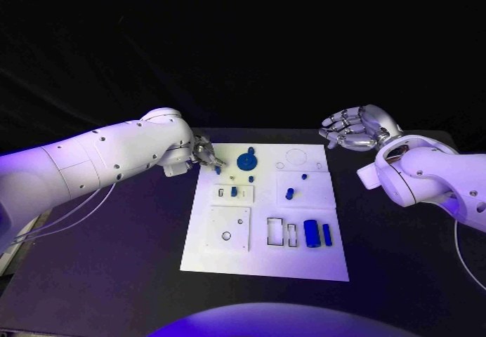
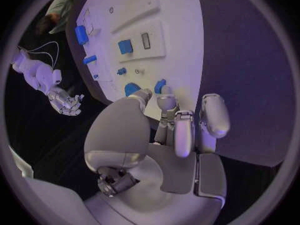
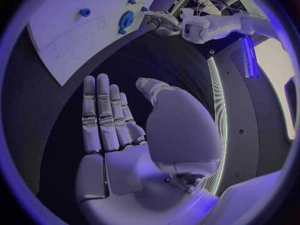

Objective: Assemble the parts on the task board

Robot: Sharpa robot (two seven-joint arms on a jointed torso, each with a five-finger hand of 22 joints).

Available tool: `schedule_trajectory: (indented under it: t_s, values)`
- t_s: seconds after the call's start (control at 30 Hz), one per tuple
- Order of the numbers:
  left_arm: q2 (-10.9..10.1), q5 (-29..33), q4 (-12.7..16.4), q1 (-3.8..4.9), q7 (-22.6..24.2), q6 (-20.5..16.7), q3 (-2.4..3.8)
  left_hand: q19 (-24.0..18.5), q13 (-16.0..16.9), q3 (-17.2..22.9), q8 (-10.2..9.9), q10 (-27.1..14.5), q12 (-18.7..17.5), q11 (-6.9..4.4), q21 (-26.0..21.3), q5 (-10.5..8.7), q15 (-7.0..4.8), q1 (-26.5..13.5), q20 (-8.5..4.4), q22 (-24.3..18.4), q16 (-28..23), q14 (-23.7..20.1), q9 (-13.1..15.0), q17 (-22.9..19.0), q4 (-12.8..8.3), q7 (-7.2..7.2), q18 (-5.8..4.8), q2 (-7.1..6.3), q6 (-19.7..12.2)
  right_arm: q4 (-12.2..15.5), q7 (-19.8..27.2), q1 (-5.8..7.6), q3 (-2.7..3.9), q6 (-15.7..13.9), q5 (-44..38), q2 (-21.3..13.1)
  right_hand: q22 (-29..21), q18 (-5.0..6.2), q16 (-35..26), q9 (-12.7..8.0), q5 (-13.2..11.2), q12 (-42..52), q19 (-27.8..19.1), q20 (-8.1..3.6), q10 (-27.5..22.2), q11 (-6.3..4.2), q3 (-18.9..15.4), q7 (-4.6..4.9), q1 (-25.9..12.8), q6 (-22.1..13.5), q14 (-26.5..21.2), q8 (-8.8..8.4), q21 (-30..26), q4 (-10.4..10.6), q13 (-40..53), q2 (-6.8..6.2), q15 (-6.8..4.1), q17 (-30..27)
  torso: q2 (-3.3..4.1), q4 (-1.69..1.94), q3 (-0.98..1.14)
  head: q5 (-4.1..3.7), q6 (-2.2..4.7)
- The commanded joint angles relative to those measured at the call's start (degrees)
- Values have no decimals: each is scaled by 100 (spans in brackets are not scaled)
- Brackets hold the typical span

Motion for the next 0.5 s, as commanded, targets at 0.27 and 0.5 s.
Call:
schedule_trajectory:
  t_s: [0.27, 0.5]
  values:
    - [37, -22, -36, 5, -4, 151, 1, -8, -32, 273, 128, -14, 16, -56, -56, -164, -43, 226, -60, 19, 21, 606, 35, 1509, 3, -47, 51, 26, -55, 54, 37, -3, 1, 55, -32, 5, -5, 67, -33, -5, 19, -18, 12, 20, 47, 0, 2, 55, 49, -47, 13, 33, -40, 5, -5, 14, 16, -6, -1, -6, 3, -1, -1]
    - [60, -22, -64, 5, 8, 188, 1, -6, -36, 535, 221, -13, 29, -61, -71, -397, -47, 381, -66, 36, 21, 606, 46, 1509, -3, -54, 51, 4, -103, 65, 38, -3, 1, 52, -34, 0, -5, 67, -33, -5, 19, -18, 12, 20, 47, 0, 2, 55, 49, -47, 13, 33, -40, 5, -5, 14, 16, -6, 1, -2, 2, -18, -14]
